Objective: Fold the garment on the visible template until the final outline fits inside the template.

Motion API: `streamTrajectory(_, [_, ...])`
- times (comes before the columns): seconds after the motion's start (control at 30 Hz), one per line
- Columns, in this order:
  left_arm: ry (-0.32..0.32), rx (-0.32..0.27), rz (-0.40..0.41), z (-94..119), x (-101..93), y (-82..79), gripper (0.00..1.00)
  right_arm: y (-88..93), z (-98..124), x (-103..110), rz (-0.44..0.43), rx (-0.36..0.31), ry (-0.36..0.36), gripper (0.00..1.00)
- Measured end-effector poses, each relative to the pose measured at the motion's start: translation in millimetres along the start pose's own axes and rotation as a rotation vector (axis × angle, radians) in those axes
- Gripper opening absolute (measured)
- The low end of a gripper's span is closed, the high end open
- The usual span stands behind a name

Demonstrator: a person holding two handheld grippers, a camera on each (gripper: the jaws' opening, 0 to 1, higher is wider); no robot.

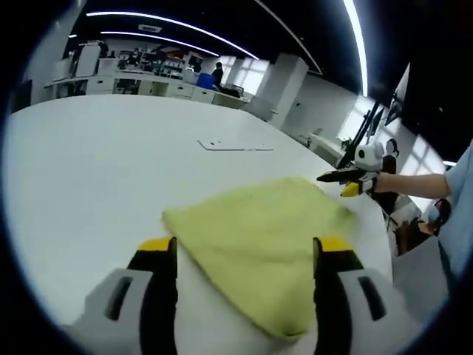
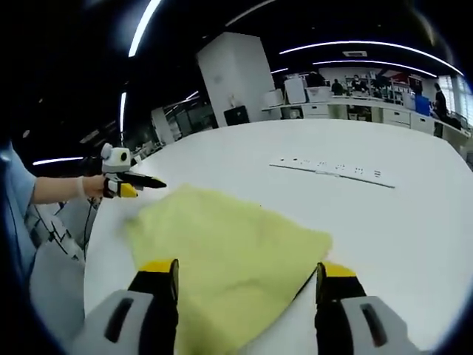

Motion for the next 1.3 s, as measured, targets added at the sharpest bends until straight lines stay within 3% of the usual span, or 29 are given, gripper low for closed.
streamTrajectory(0.37, [-0.012,0.000,0.000,25.8,-19.7,10.2,0.68,13.1,32.2,7.5,-0.022,-0.016,0.021,0.73])
streamTrajectory(0.53, [0.008,0.010,0.007,32.3,-32.8,22.2,0.58,20.6,45.3,12.0,-0.037,-0.024,0.030,0.73])
streamTrajectory(0.87, [0.007,0.010,0.030,43.4,-53.5,45.0,0.56,40.7,70.2,20.6,-0.050,-0.015,0.037,0.71])
streamTrajectory(1.13, [0.008,0.019,0.043,50.2,-63.3,59.3,0.55,52.9,81.4,23.7,-0.059,0.001,0.044,0.69])
streamTrajectory(1.3, [-0.005,0.023,0.053,54.2,-65.1,65.7,0.48,60.6,80.2,26.4,-0.062,0.014,0.041,0.63])
Point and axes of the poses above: the point that each gripper's makers call its tool centre point, and the gripper's own axes: z roughly backward along the fingers, x roughly to its left, y roughly out of its underside, the point moved 8 cm from there along z, roughly backward along the fingers, and after that the axes turned 12 degrees about y, right-handed, at the moved point
